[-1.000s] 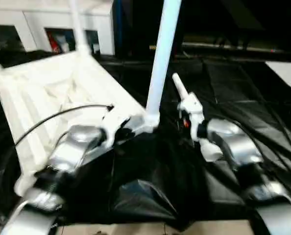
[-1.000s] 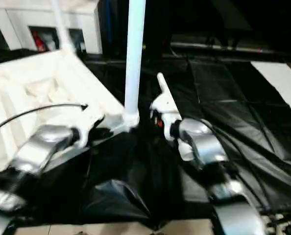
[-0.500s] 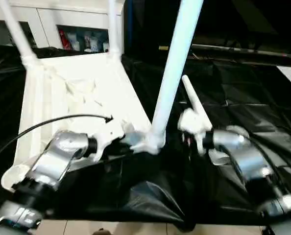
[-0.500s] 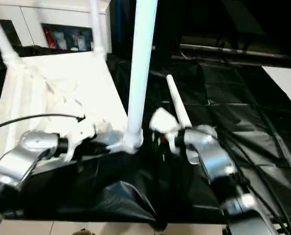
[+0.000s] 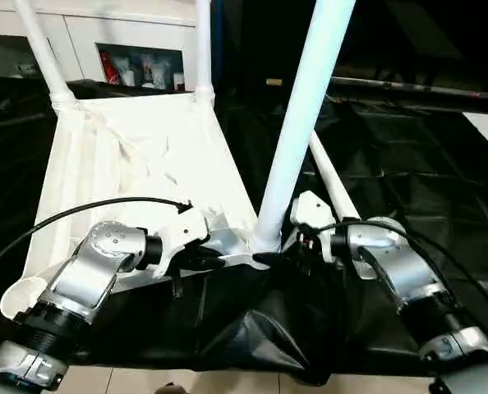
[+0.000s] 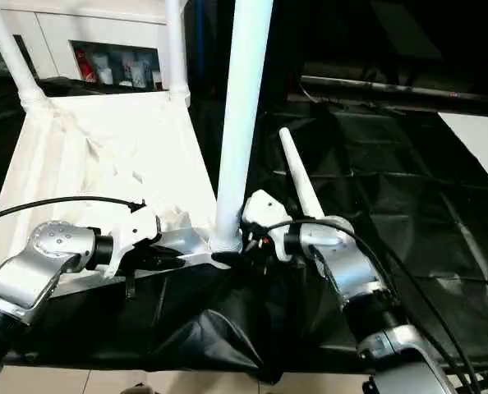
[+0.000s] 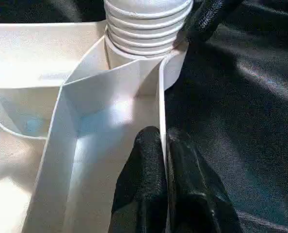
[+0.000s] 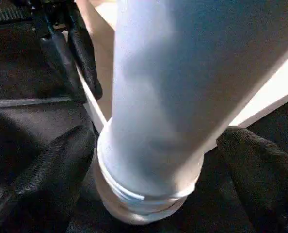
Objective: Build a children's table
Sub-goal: Rotate leg to tighten
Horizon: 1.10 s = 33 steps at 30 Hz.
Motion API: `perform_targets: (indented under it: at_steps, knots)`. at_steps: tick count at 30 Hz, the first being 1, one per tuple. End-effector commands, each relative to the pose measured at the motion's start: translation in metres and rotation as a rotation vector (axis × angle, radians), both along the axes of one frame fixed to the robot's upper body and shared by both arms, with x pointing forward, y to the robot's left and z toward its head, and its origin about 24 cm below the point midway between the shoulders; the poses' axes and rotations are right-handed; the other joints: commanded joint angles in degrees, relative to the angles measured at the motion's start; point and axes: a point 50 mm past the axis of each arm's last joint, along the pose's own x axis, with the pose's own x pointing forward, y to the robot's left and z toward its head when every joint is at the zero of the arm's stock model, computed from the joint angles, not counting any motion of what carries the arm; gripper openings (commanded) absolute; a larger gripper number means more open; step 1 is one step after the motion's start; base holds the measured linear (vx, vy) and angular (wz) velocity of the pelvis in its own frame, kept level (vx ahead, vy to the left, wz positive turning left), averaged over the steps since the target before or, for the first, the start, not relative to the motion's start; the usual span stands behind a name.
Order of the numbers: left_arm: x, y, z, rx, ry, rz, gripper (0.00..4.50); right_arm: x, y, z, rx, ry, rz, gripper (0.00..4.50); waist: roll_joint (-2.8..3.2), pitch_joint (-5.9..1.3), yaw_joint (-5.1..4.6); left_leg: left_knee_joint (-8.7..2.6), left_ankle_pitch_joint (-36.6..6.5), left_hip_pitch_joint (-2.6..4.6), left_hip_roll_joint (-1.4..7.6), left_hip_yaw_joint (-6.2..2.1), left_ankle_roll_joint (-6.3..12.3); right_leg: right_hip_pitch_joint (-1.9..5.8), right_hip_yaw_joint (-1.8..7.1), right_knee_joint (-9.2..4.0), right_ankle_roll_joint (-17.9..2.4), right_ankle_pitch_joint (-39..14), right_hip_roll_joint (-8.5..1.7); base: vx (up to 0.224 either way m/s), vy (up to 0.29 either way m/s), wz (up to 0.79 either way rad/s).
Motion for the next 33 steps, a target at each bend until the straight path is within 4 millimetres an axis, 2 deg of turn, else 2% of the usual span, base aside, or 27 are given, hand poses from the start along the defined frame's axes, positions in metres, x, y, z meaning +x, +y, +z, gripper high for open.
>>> perform_targets:
  at_steps: [1,9,17,18,22,23,26,28,29,31,32,33]
  knots:
    - [-0.002,-0.014,0.010,-0.057,-0.036,-0.082,0.00,0.004,-0.002,0.005,0.031,-0.007,-0.009,4.29,0.08,-3.54,-0.42,-3.67,-8.36,0.10,1.87,0.03,2.44,3.46,2.65,-2.97,-12.57,-8.54,-2.83,0.000,0.000,0.00]
    - [-0.001,-0.013,0.009,-0.056,-0.035,-0.074,0.00,0.006,-0.002,0.003,0.048,0.006,-0.011,3.59,-0.01,-3.38,-0.43,-3.76,-10.88,0.17,1.96,-0.10,1.52,3.25,2.67,-3.25,-11.40,-12.87,-2.90,0.000,0.000,0.00]
    - [0.000,-0.013,0.007,-0.055,-0.032,-0.061,0.00,0.006,-0.002,-0.005,0.067,0.028,-0.051,2.94,0.30,-3.51,-0.52,-3.63,-10.39,0.12,1.89,-0.14,1.52,3.31,2.67,-3.04,-12.02,-10.91,-2.85,0.000,0.000,0.00]
    - [0.000,-0.013,0.007,-0.055,-0.032,-0.057,0.00,0.006,-0.002,-0.005,0.068,0.029,-0.053,2.89,0.20,-3.52,-0.57,-3.62,-10.36,0.06,1.86,-0.12,1.54,3.35,2.67,-3.03,-12.02,-10.84,-2.84,0.000,0.000,0.00]
    - [0.011,-0.013,0.006,-0.056,-0.046,0.060,0.00,0.011,-0.001,-0.009,0.128,0.056,-0.166,2.79,0.35,-3.36,-0.71,-3.69,-11.77,0.13,1.81,-0.10,0.87,3.23,2.71,-3.33,-11.83,-12.92,-2.86,0.000,0.000,0.00]
    - [0.018,-0.015,0.006,-0.070,-0.057,0.127,0.00,0.015,-0.001,-0.013,0.170,0.079,-0.267,2.78,0.28,-3.42,-0.84,-3.76,-12.40,0.05,1.79,-0.22,0.34,3.36,2.66,-3.45,-11.02,-14.80,-2.95,0.000,0.000,0.00]
    - [0.033,-0.020,0.004,-0.070,-0.085,0.269,0.00,0.017,0.008,-0.028,0.198,0.110,-0.421,2.77,0.42,-3.29,-1.10,-3.84,-14.22,0.29,1.66,-0.31,-0.76,2.97,2.66,-4.06,-9.55,-19.94,-3.09,0.000,0.000,0.00]
    - [0.036,-0.021,0.003,-0.066,-0.088,0.300,0.00,0.017,0.010,-0.030,0.196,0.111,-0.449,2.77,0.32,-3.38,-1.14,-3.86,-13.70,0.20,1.66,-0.39,-0.94,3.10,2.61,-4.02,-9.19,-19.58,-3.09,0.000,0.000,0.00]
    - [0.044,-0.024,0.003,-0.070,-0.102,0.377,0.00,0.020,0.014,-0.034,0.201,0.114,-0.534,2.76,0.37,-3.34,-1.23,-3.87,-13.75,0.10,1.65,-0.35,-0.49,3.05,2.61,-4.09,-9.05,-19.46,-3.03,0.000,0.000,0.00]
    - [0.050,-0.028,0.003,-0.083,-0.112,0.448,0.00,0.023,0.017,-0.037,0.198,0.115,-0.639,2.76,0.58,-3.33,-1.31,-3.88,-13.95,0.19,1.62,-0.31,-0.73,2.81,2.69,-4.18,-8.98,-20.18,-3.11,0.000,0.000,0.00]
    - [0.058,-0.034,0.003,-0.102,-0.110,0.545,0.00,0.028,0.022,-0.042,0.193,0.128,-0.787,2.76,0.47,-3.53,-1.34,-3.73,-12.77,0.25,1.52,-0.24,-1.09,2.91,2.69,-4.01,-9.43,-18.50,-3.02,0.000,0.000,0.00]
    - [0.060,-0.037,0.003,-0.106,-0.108,0.577,0.00,0.029,0.023,-0.044,0.195,0.135,-0.838,2.76,0.64,-3.61,-1.35,-3.74,-12.55,0.39,1.43,-0.16,-1.19,2.74,2.66,-3.99,-9.63,-17.19,-2.84,0.000,0.000,0.00]
